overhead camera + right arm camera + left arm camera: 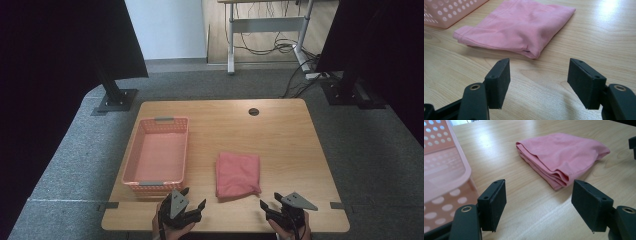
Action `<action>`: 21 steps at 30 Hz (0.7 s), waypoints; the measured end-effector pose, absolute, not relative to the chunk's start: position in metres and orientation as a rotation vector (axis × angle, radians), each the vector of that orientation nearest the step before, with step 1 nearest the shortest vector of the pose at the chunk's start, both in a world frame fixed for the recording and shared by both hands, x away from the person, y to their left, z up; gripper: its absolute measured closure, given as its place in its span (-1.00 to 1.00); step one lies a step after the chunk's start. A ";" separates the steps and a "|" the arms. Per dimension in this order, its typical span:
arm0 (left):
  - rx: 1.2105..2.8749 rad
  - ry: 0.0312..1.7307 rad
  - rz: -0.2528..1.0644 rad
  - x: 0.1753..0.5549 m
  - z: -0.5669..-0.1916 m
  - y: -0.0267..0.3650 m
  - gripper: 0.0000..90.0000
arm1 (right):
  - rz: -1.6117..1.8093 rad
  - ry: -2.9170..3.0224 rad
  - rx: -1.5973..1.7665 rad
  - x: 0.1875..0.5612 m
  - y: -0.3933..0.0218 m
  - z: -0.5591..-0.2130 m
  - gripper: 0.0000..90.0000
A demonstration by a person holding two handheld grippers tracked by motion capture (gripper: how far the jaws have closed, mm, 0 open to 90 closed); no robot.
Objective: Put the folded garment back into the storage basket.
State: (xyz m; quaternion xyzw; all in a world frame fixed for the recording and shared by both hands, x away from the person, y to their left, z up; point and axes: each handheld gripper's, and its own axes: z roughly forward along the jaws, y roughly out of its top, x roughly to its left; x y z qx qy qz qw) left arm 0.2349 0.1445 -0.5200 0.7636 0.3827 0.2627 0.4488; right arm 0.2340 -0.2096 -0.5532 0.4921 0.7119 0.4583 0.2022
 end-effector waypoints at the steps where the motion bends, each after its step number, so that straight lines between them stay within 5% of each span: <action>1: 1.889 0.947 0.651 0.236 -0.520 0.144 -0.38 | 1.280 1.986 1.375 0.234 -0.210 -0.553 -0.23; 21: 1.882 0.970 0.628 0.253 -0.513 0.137 -0.38 | 1.263 1.971 1.389 0.234 -0.214 -0.554 -0.24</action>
